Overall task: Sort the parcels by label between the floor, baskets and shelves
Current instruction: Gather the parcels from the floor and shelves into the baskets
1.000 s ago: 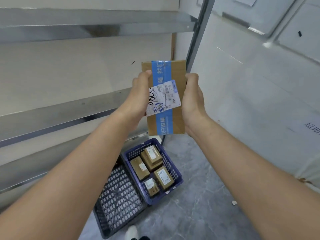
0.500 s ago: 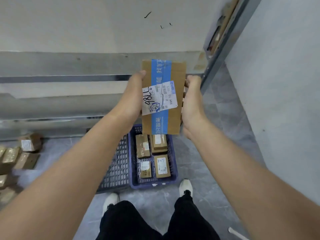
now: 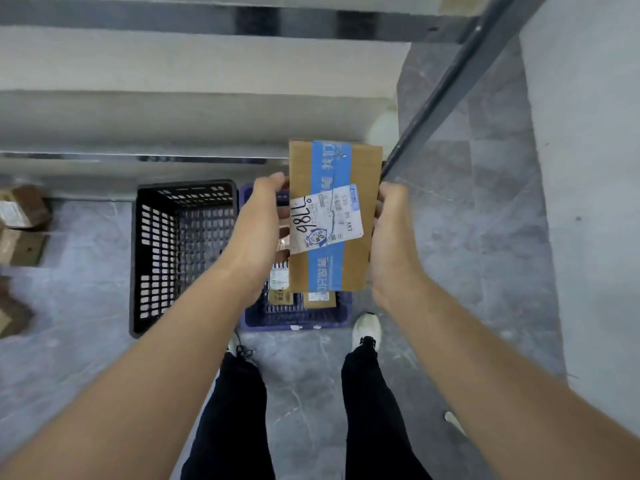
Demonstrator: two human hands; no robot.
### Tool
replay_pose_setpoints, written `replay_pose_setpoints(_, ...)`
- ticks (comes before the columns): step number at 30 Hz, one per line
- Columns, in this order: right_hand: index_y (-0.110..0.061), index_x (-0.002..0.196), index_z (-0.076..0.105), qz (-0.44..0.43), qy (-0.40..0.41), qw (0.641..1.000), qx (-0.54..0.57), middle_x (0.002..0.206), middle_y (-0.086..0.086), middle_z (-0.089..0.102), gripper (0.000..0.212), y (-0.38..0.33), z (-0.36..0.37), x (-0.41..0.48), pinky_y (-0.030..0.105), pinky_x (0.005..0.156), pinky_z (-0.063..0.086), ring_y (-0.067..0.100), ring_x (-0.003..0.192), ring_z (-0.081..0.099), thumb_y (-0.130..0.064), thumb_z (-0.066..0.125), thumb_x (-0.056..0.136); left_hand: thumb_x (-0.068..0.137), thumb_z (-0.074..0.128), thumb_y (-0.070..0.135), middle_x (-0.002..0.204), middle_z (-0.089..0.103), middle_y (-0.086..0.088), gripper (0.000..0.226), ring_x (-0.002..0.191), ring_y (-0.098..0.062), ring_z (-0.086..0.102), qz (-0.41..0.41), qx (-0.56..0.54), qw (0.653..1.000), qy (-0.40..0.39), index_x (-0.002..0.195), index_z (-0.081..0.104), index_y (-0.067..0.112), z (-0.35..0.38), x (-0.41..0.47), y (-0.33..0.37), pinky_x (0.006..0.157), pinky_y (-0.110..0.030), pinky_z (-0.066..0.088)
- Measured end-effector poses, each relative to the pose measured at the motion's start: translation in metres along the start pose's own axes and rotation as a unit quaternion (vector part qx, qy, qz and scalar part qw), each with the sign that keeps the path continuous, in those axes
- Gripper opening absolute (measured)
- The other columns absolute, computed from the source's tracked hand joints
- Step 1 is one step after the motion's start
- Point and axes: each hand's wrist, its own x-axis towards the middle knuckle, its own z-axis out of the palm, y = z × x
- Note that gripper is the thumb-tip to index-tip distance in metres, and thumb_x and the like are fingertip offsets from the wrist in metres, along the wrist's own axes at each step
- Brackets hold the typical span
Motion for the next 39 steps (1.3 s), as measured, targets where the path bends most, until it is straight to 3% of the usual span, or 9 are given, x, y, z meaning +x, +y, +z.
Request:
replay_pose_setpoints(6, -0.025, 0.111, 0.072, 0.060, 0.013, 0.997, -0.035, 0.099, -0.008, 0.081, 0.055, 0.085, 0.002, 0.055, 0.046, 0.096, 0.053, 0.019, 0.102, 0.072, -0.064, 0.038, 0.091, 0.096, 0.036, 0.061, 0.108, 0.072, -0.001, 0.040, 0.104, -0.025, 0.070, -0.061, 0.002, 0.998, 0.000, 0.105, 0.070, 0.043, -0.008, 0.075, -0.088, 0.103, -0.055, 0.050)
replay_pose_setpoints(13, -0.028, 0.123, 0.075, 0.122, 0.007, 0.989, -0.084, 0.114, -0.005, 0.080, 0.081, 0.190, 0.009, 0.118, 0.054, 0.112, 0.050, 0.023, 0.119, 0.069, -0.079, 0.043, 0.070, 0.102, 0.032, 0.054, 0.078, 0.075, 0.016, 0.040, 0.086, -0.012, 0.070, -0.118, 0.005, 0.993, 0.023, 0.089, 0.066, 0.038, -0.004, 0.154, -0.200, 0.087, -0.042, 0.052)
replay_pose_setpoints(18, -0.024, 0.112, 0.078, 0.164, -0.011, 0.980, -0.109, 0.103, -0.006, 0.081, 0.055, 0.253, 0.005, 0.163, 0.043, 0.099, 0.053, 0.017, 0.103, 0.070, -0.061, 0.041, 0.095, 0.103, 0.032, 0.049, 0.076, 0.077, 0.014, 0.060, 0.067, -0.004, 0.072, -0.173, -0.008, 0.984, 0.030, 0.063, 0.075, 0.043, 0.004, 0.194, -0.272, 0.078, -0.037, 0.053)
replay_pose_setpoints(20, -0.027, 0.114, 0.079, 0.177, -0.036, 0.977, -0.111, 0.107, -0.009, 0.083, 0.050, 0.276, 0.005, 0.175, 0.038, 0.093, 0.054, 0.016, 0.107, 0.072, -0.056, 0.040, 0.103, 0.103, 0.032, 0.050, 0.078, 0.078, 0.012, 0.057, 0.079, -0.012, 0.073, -0.181, -0.010, 0.983, 0.040, 0.067, 0.076, 0.043, 0.002, 0.213, -0.294, 0.082, -0.038, 0.054)
replay_pose_setpoints(25, -0.033, 0.123, 0.076, 0.211, -0.028, 0.972, -0.103, 0.121, -0.013, 0.079, 0.063, 0.321, 0.006, 0.196, 0.044, 0.112, 0.050, 0.016, 0.124, 0.069, -0.068, 0.044, 0.081, 0.101, 0.033, 0.054, 0.067, 0.074, 0.016, 0.058, 0.089, -0.018, 0.066, -0.224, -0.009, 0.973, 0.049, 0.065, 0.076, 0.039, 0.000, 0.250, -0.336, 0.089, -0.040, 0.050)
replay_pose_setpoints(32, -0.038, 0.106, 0.080, 0.216, -0.041, 0.970, -0.107, 0.113, -0.014, 0.082, 0.042, 0.352, 0.007, 0.230, 0.047, 0.117, 0.048, 0.016, 0.120, 0.069, -0.049, 0.039, 0.109, 0.102, 0.030, 0.055, 0.065, 0.072, 0.023, 0.064, 0.098, -0.017, 0.064, -0.248, -0.012, 0.967, 0.051, 0.057, 0.074, 0.047, 0.009, 0.294, -0.378, 0.097, -0.043, 0.046)
replay_pose_setpoints(35, -0.035, 0.121, 0.078, 0.224, -0.031, 0.968, -0.108, 0.123, -0.010, 0.079, 0.040, 0.361, 0.012, 0.241, 0.050, 0.121, 0.043, 0.017, 0.127, 0.065, -0.051, 0.044, 0.108, 0.101, 0.029, 0.056, 0.063, 0.071, 0.024, 0.065, 0.098, -0.015, 0.061, -0.254, -0.017, 0.966, 0.043, 0.056, 0.074, 0.048, 0.013, 0.311, -0.388, 0.092, -0.042, 0.043)
replay_pose_setpoints(37, -0.031, 0.128, 0.076, 0.238, -0.030, 0.964, -0.115, 0.125, -0.006, 0.077, 0.043, 0.365, 0.013, 0.249, 0.043, 0.114, 0.048, 0.016, 0.124, 0.066, -0.052, 0.042, 0.109, 0.100, 0.031, 0.057, 0.066, 0.073, 0.018, 0.058, 0.098, -0.018, 0.061, -0.261, -0.029, 0.964, 0.050, 0.070, 0.076, 0.038, 0.015, 0.323, -0.399, 0.091, -0.043, 0.042)
replay_pose_setpoints(39, -0.029, 0.130, 0.074, 0.247, -0.044, 0.959, -0.135, 0.119, -0.003, 0.076, 0.046, 0.368, 0.010, 0.258, 0.025, 0.086, 0.053, 0.003, 0.106, 0.069, -0.051, 0.038, 0.112, 0.099, 0.032, 0.057, 0.069, 0.075, 0.015, 0.049, 0.100, -0.021, 0.062, -0.268, -0.040, 0.961, 0.055, 0.081, 0.072, 0.035, 0.017, 0.331, -0.406, 0.095, -0.044, 0.042)
